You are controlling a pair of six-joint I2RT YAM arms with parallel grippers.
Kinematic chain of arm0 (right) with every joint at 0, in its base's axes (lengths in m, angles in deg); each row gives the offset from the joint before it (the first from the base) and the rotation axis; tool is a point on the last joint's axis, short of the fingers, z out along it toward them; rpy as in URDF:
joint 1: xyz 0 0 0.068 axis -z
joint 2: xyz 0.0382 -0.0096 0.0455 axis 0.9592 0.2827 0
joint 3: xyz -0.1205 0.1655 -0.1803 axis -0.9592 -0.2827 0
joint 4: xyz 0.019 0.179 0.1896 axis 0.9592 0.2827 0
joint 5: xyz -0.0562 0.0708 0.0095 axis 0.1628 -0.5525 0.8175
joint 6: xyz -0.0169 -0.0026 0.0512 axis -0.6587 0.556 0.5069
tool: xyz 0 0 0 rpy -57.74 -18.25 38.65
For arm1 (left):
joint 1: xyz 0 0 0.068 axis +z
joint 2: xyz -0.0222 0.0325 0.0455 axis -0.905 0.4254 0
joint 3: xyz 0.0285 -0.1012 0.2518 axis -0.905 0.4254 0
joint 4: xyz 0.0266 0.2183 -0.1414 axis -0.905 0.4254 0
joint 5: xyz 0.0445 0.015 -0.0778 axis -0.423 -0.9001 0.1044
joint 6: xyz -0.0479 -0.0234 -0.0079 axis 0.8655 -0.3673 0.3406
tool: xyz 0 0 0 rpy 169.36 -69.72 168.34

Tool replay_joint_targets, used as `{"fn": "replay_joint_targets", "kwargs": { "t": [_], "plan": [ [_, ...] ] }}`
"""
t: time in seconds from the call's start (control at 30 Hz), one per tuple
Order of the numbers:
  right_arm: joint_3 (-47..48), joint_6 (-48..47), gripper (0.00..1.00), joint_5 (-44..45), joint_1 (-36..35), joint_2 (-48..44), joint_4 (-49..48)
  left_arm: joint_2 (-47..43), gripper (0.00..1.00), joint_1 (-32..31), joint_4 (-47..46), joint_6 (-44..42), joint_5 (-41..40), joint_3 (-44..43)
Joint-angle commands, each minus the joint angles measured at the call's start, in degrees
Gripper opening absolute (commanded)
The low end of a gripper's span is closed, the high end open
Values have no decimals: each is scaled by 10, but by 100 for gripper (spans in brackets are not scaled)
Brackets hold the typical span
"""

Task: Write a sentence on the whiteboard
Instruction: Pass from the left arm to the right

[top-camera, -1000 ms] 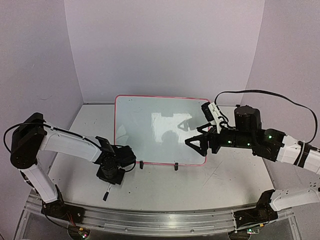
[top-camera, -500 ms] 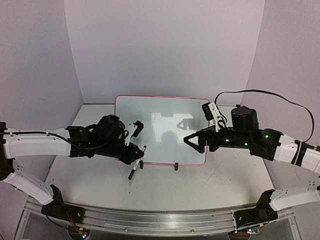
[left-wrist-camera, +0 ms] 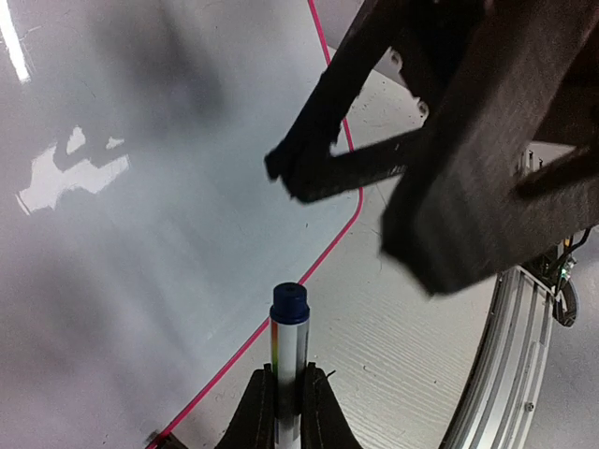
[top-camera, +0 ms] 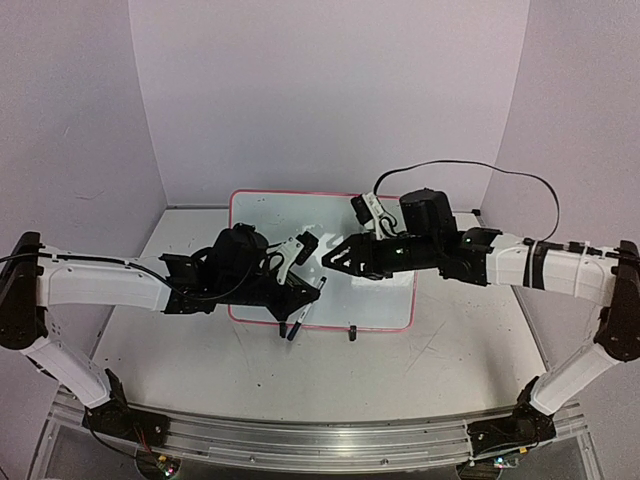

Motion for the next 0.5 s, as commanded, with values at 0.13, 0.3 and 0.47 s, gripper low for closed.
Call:
{"fn": "replay_joint_targets", "kwargs": {
  "t": [0.13, 0.3, 0.47],
  "plan": [
    [33, 25, 48, 0, -20, 65, -21, -7, 0, -5, -43, -23, 22, -16],
    [27, 30, 34, -6, -21, 78, -35, -12, 0, -5, -44, -26, 23, -13],
    [11, 47, 2, -11, -21, 71, -65, -11, 0, -5, -46, -22, 14, -13]
  ]
}}
